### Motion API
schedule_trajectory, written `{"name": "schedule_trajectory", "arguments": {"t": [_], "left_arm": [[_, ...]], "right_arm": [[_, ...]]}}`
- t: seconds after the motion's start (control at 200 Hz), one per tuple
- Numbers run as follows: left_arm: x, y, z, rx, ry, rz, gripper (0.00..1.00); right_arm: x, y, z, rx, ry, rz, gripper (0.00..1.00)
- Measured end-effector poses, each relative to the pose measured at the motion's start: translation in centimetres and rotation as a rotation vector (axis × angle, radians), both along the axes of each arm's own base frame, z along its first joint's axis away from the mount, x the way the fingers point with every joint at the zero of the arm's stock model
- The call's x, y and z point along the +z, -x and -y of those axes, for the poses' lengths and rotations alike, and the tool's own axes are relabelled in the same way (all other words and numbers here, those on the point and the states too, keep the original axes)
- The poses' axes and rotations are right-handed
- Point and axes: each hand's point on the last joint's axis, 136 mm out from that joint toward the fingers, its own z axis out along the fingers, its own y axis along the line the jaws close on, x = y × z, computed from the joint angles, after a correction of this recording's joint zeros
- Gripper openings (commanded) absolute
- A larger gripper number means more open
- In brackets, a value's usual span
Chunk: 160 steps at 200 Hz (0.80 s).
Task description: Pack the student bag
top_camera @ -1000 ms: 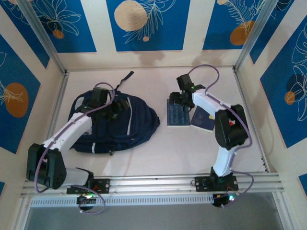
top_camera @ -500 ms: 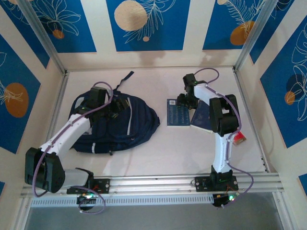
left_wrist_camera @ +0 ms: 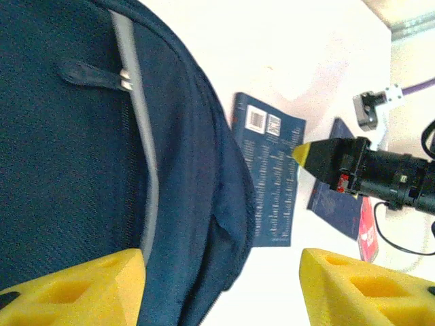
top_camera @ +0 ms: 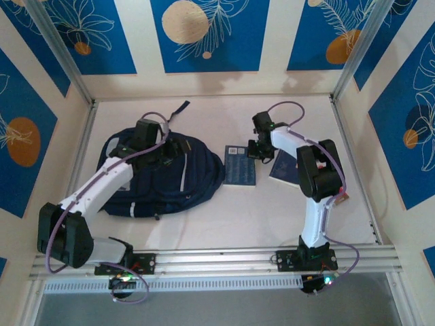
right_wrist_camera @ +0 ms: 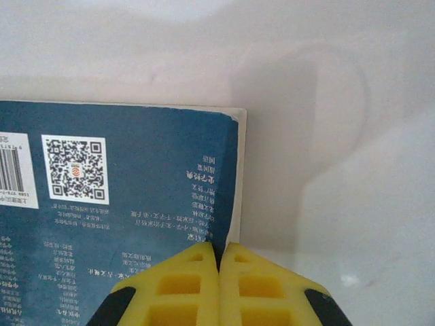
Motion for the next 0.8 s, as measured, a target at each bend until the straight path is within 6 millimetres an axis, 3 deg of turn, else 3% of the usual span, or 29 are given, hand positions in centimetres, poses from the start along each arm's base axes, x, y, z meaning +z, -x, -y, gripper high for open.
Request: {"name": "schedule_trajectory", "arguments": {"t": [0.16, 0.3, 0.43, 0.57, 0.8], "left_arm": [[-0.2, 1.9, 3.0, -0.106, -0.031, 0.011, 0.59], [-1.1, 3.3, 4.9, -0.163, -0.047, 0.003, 0.59], [-3.4, 5.2, 6.1, -0.215, -0.078, -0.034, 0.58], [-6.4, 7.8, 8.0, -0.299, -0.129, -0.083, 0.59], [-9.5, 10.9, 10.6, -0.413, -0.188, -0.127, 0.59]], "right_arm": [[1.1, 3.7, -1.4, 0.011, -0.108, -0.022, 0.00], [3.0, 4.9, -2.5, 0.007, -0.233, -0.019, 0.00], [3.6, 6.3, -3.2, 0.018, -0.307, -0.022, 0.00], [2.9, 9.2, -3.5, 0.045, -0.295, -0.058, 0.00], [3.3, 13.8, -2.8, 0.053, -0.288, -0.051, 0.00]]}}
